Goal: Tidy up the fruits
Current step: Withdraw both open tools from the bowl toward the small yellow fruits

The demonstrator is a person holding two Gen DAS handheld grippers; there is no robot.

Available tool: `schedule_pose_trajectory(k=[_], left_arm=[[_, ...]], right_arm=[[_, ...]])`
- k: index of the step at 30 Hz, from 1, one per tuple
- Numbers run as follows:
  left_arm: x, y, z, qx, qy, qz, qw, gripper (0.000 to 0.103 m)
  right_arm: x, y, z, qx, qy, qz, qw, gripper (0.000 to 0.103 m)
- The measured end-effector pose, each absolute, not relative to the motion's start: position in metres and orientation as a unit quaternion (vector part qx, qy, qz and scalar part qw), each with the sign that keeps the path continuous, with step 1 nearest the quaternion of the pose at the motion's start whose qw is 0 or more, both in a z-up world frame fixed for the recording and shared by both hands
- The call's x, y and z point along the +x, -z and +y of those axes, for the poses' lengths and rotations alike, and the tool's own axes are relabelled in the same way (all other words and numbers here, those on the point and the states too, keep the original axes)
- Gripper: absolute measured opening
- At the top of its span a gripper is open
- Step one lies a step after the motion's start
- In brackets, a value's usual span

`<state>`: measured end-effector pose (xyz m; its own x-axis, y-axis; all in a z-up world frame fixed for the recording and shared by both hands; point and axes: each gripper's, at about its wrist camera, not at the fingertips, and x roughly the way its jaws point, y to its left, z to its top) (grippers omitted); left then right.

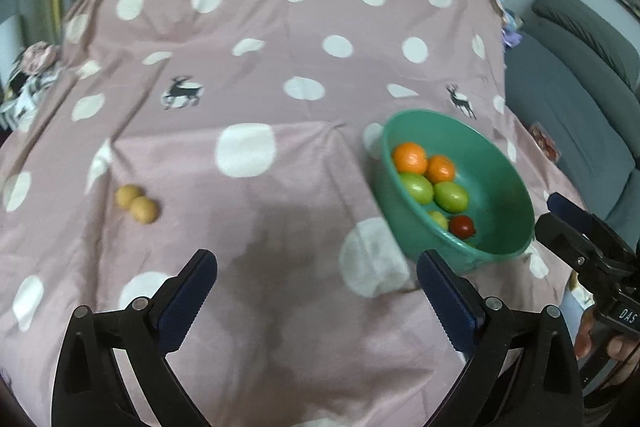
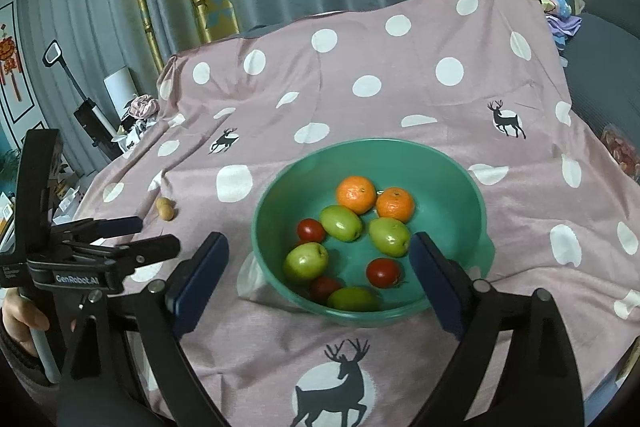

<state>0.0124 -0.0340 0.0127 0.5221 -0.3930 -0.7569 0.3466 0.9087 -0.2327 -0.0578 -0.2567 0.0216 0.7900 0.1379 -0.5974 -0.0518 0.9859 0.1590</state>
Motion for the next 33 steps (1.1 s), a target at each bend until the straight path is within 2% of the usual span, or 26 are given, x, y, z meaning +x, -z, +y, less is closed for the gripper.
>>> schedule_pose_trajectory(k=[10,20,33], left_arm=[[-0.002,-0.003,-0.008,-0.007,0.168,0.434,0.885,0.102],[-0.009,0.007,0.007,0.009,0.163,0.431,0.887,0.102],[-0.01,0.015,0.034,-0.03,0.155,0.446,0.881,0.102]], right_arm=[[-0.06,-0.024,-0.24,0.055,-0.049,0.324,0.943,0.102],[-0.061,-0.029,-0.22,0.035,-0.056,0.328,0.942,0.102],[-0.056,-0.031,-0.195,0.004,-0.069,0.337,0.939,0.102]])
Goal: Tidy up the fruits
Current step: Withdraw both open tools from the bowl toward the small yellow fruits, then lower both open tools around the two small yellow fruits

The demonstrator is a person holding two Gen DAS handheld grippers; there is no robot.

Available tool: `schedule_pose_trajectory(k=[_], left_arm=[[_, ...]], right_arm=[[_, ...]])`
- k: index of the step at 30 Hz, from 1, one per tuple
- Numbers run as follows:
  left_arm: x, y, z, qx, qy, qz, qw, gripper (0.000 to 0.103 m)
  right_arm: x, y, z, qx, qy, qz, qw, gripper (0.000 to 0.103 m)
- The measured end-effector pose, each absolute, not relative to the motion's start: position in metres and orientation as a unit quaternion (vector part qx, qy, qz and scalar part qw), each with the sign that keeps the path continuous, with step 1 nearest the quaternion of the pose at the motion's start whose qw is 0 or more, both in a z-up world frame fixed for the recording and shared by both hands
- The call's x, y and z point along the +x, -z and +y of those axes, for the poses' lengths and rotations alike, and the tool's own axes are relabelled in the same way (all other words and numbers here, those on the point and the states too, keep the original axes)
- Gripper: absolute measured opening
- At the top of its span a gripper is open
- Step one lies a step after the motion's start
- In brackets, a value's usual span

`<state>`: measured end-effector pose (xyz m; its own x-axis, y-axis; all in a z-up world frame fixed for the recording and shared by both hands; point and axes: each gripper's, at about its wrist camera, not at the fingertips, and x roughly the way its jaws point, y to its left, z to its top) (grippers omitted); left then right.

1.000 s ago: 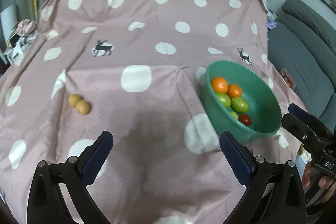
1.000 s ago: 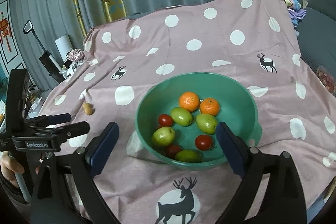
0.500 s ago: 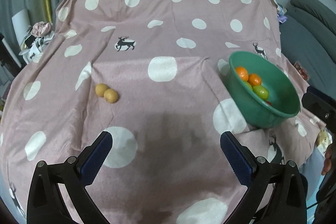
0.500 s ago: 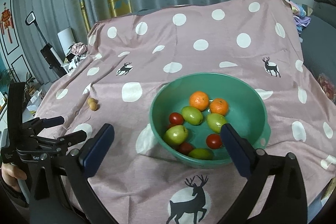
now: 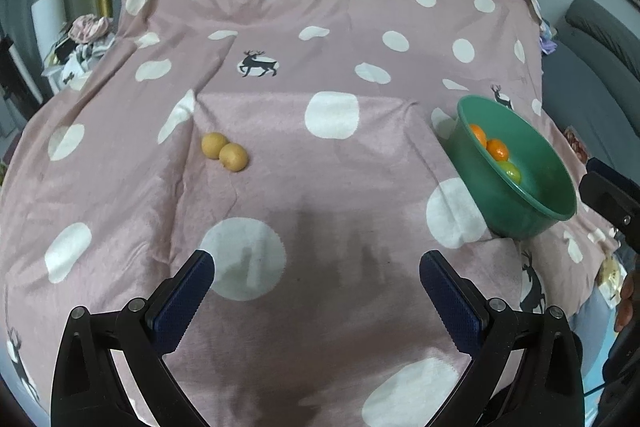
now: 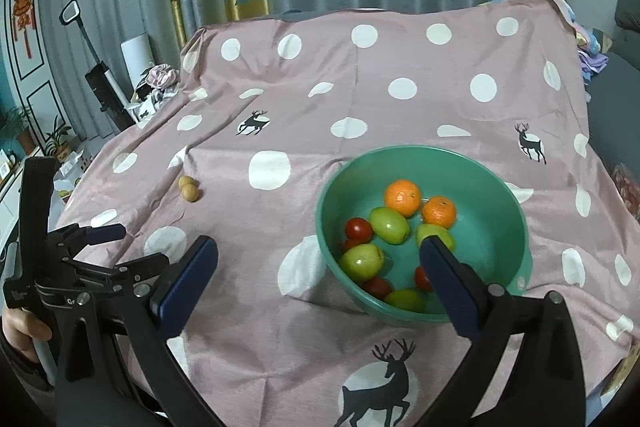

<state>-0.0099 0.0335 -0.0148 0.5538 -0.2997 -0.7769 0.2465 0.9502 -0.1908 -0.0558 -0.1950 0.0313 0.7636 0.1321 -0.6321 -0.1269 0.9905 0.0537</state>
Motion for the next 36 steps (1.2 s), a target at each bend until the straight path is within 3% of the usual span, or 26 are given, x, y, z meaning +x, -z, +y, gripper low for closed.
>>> schedule_pose_trajectory(k=[23,36], left_arm=[[-0.003,0.027,0.065,-0.086,0.183,0.454,0.868,0.102],[0.002,0.02,0.085,-0.067,0.15,0.428,0.889,0.102]], right_arm=[[-0.038,-0.023,-0.159,-0.031,-0.088,0.363,0.927,0.102],[-0.027,-0.018,-0.143,-0.036,-0.11,0.367,0.923,0.102]])
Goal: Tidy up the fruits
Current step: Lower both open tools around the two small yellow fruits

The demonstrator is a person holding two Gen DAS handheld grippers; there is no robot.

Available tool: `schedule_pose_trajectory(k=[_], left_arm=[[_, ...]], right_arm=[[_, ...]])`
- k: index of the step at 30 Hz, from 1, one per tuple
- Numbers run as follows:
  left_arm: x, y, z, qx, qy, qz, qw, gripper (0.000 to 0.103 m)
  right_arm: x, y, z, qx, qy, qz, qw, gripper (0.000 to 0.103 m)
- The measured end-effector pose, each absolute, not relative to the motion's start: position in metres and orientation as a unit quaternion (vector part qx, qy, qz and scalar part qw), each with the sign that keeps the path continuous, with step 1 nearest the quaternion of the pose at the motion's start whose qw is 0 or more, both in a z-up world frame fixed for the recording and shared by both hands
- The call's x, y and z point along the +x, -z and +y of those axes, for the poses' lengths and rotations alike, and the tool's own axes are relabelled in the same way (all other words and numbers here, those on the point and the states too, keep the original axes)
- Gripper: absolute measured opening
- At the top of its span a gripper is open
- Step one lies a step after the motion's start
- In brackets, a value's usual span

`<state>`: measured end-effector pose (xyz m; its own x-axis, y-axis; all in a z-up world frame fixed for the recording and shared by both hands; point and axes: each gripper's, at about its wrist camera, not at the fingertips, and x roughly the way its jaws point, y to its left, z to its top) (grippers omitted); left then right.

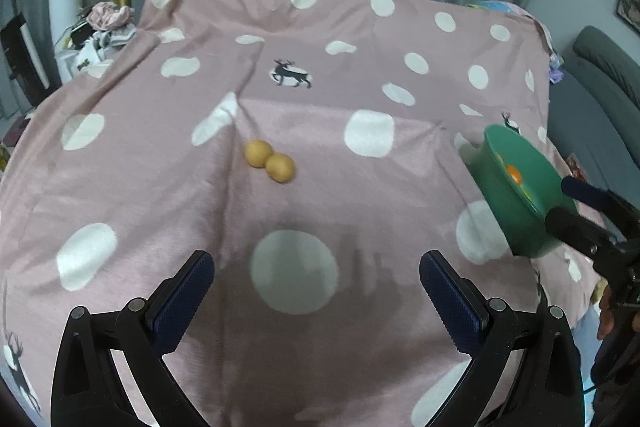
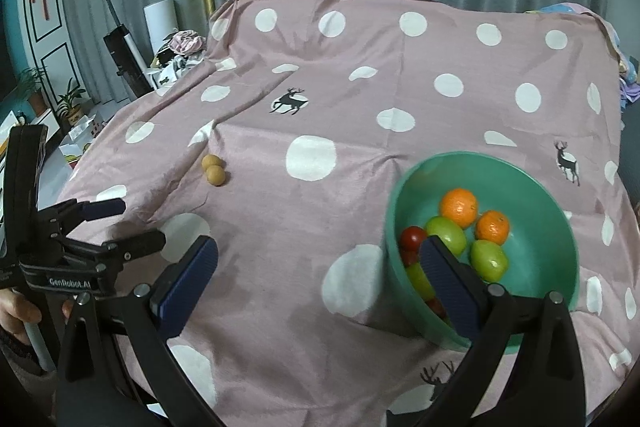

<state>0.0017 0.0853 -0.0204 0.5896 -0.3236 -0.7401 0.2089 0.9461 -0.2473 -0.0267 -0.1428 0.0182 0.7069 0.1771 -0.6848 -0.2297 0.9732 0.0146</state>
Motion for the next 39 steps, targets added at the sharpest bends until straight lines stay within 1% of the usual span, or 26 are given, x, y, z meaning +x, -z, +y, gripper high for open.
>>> schedule_pose_trajectory(k=[8,14,17,23,26,28,29,30,32,33,34,37,39], left_arm=[[0.006,0.029,0.1,-0.073,0.137,0.431,0.889,0.102],[0.013,0.023,0.113,-0.084,0.144,0.419,0.893,0.102],[0.025,0.018,0.119,-0.064,0.131,0.411,0.9,0.102],[0.048,0.018,0.121,-0.003,0.121,0.414,0.902,0.102],[0.061,0.023,0.12,0.022,0.108,0.413,0.904,0.101],[0.072,0.027,0.12,0.032,0.103,0.416,0.903,0.098],[0.078,0.029,0.12,0.037,0.106,0.419,0.901,0.095],[0.082,0.029,0.12,0.039,0.108,0.421,0.9,0.089],[0.094,0.031,0.117,0.052,0.114,0.426,0.896,0.084],[0.1,0.032,0.116,0.066,0.114,0.426,0.895,0.082],[0.104,0.032,0.115,0.075,0.114,0.426,0.894,0.082],[0.114,0.036,0.108,0.111,0.134,0.429,0.886,0.081],[0.122,0.041,0.104,0.133,0.152,0.435,0.877,0.076]], right_arm=[[-0.021,-0.009,-0.131,-0.035,-0.139,0.376,0.915,0.102],[-0.014,-0.004,-0.119,-0.03,-0.184,0.388,0.903,0.1],[-0.009,-0.002,-0.113,-0.016,-0.21,0.396,0.894,0.099],[0.017,0.01,-0.094,-0.007,-0.247,0.423,0.872,0.088],[0.033,0.02,-0.084,-0.011,-0.254,0.439,0.862,0.079],[0.046,0.027,-0.075,-0.016,-0.261,0.45,0.853,0.068],[0.051,0.03,-0.072,-0.016,-0.264,0.456,0.849,0.066],[0.056,0.033,-0.069,-0.016,-0.267,0.462,0.846,0.064],[0.067,0.039,-0.063,-0.016,-0.272,0.471,0.839,0.061],[0.073,0.042,-0.06,-0.017,-0.272,0.476,0.836,0.06],[0.079,0.045,-0.055,-0.019,-0.277,0.48,0.832,0.055],[0.095,0.054,-0.047,-0.02,-0.281,0.497,0.82,0.048],[0.101,0.058,-0.044,-0.022,-0.279,0.503,0.818,0.046]])
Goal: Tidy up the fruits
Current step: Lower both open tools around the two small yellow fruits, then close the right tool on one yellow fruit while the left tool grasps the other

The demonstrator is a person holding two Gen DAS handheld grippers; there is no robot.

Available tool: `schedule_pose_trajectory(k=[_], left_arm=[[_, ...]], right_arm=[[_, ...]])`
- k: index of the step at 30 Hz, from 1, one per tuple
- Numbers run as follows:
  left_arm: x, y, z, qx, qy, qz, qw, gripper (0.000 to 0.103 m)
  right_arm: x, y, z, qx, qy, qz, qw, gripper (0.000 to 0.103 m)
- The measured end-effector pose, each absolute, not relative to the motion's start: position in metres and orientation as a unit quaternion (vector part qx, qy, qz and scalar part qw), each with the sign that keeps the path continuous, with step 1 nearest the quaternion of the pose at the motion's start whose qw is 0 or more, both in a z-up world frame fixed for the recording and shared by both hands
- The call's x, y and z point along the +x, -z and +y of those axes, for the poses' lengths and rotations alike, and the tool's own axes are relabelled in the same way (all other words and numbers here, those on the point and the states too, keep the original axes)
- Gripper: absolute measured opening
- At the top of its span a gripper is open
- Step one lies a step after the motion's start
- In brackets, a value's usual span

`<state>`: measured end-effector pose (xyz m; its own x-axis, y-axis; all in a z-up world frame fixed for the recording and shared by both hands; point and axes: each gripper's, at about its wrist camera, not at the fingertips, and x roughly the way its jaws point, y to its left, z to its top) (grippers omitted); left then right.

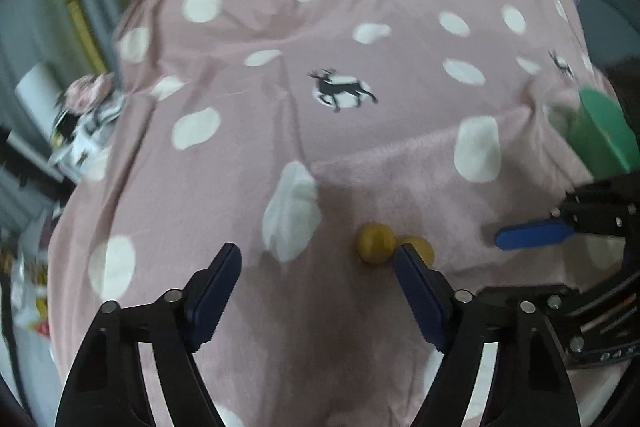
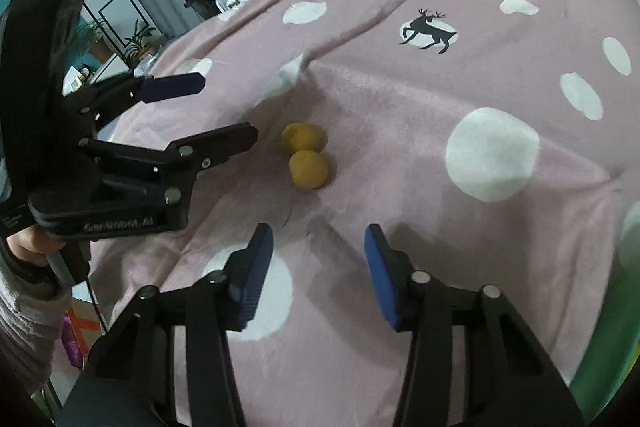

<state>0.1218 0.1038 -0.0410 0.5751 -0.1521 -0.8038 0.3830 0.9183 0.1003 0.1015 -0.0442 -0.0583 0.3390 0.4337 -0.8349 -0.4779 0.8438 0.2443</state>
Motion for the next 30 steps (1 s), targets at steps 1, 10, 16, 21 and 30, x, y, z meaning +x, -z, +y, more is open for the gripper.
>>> schedule_pose_trajectory(k=[1,10,16,21,30], left_arm=[[0.126,0.044,0.102,0.142,0.16,0.439,0.872,0.075],[0.143,0.058,0.087,0.203,0.207,0.451,0.844,0.071],[0.151,0.059,0.094,0.198,0.22,0.46,0.837,0.07],[0.155,0.059,0.096,0.203,0.221,0.464,0.834,0.07],[0.162,0.057,0.094,0.214,0.215,0.462,0.834,0.07]], right_arm=[[0.105,0.06,-0.042,-0.023,-0.279,0.505,0.817,0.046],[0.126,0.072,-0.023,-0.043,-0.29,0.511,0.808,0.045],[0.136,0.074,-0.017,-0.058,-0.295,0.506,0.808,0.047],[0.139,0.074,-0.016,-0.054,-0.305,0.502,0.807,0.042],[0.142,0.075,-0.011,-0.046,-0.322,0.496,0.805,0.027]])
